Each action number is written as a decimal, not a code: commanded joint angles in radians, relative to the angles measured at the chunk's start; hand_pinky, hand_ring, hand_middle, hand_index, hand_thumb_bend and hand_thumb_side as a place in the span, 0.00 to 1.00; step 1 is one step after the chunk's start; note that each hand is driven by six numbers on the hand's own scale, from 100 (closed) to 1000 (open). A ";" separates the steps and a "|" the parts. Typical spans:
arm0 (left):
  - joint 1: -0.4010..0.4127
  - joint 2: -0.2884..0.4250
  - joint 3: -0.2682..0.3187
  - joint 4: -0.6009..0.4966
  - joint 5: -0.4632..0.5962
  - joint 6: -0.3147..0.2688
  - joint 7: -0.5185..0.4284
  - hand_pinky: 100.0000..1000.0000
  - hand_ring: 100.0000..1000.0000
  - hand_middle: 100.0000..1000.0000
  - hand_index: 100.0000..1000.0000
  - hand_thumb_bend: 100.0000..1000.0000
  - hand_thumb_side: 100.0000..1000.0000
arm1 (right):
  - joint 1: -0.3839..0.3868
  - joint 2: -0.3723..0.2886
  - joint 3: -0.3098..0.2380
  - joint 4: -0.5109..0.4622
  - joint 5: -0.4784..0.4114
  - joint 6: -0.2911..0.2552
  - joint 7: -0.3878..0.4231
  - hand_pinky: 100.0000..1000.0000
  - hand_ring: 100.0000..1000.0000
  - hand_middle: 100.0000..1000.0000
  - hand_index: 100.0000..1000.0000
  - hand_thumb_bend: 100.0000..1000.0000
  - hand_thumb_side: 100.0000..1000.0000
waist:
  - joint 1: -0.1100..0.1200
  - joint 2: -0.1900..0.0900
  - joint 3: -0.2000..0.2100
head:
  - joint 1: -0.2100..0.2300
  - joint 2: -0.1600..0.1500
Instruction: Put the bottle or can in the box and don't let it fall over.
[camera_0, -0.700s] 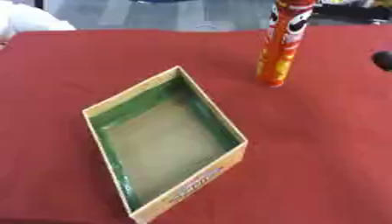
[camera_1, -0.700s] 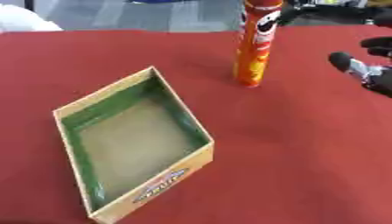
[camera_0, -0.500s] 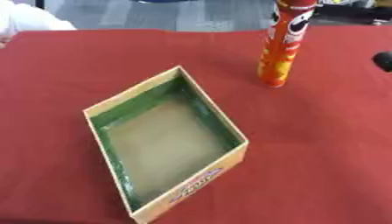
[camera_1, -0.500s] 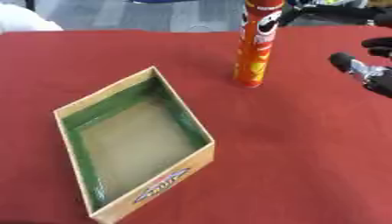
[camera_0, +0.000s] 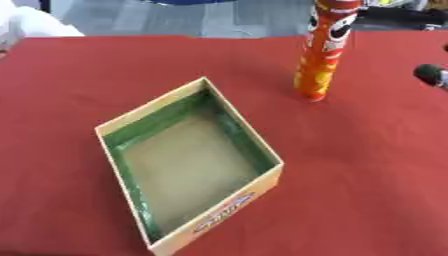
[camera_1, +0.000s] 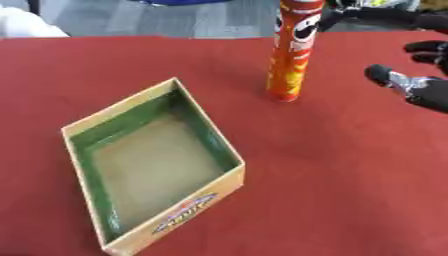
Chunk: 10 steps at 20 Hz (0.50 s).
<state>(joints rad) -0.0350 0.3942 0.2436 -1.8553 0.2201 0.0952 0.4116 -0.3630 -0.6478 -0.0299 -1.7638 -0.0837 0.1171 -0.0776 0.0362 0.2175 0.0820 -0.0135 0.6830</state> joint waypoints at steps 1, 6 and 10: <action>-0.007 0.022 0.003 -0.013 0.003 -0.001 -0.003 0.70 0.83 0.74 0.78 0.40 0.75 | -0.037 -0.037 0.015 0.013 0.022 0.009 0.037 0.78 0.76 0.89 0.87 0.79 0.21 | 0.002 -0.020 0.002 | -0.010 -0.015; -0.006 0.022 0.001 -0.012 0.004 -0.001 -0.006 0.70 0.83 0.74 0.78 0.40 0.75 | -0.085 -0.032 0.045 0.046 0.045 0.022 0.078 0.78 0.77 0.90 0.88 0.80 0.19 | 0.004 -0.024 0.004 | -0.027 -0.018; -0.005 0.022 0.000 -0.010 0.005 -0.001 -0.007 0.70 0.83 0.74 0.78 0.40 0.75 | -0.114 -0.022 0.061 0.073 0.057 0.031 0.094 0.78 0.78 0.91 0.88 0.80 0.18 | 0.006 -0.025 0.004 | -0.032 -0.019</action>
<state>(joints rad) -0.0350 0.3942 0.2379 -1.8550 0.2209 0.0952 0.4072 -0.4604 -0.6474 0.0331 -1.6905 -0.0357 0.1472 0.0105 0.0417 0.2118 0.0851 -0.0422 0.6752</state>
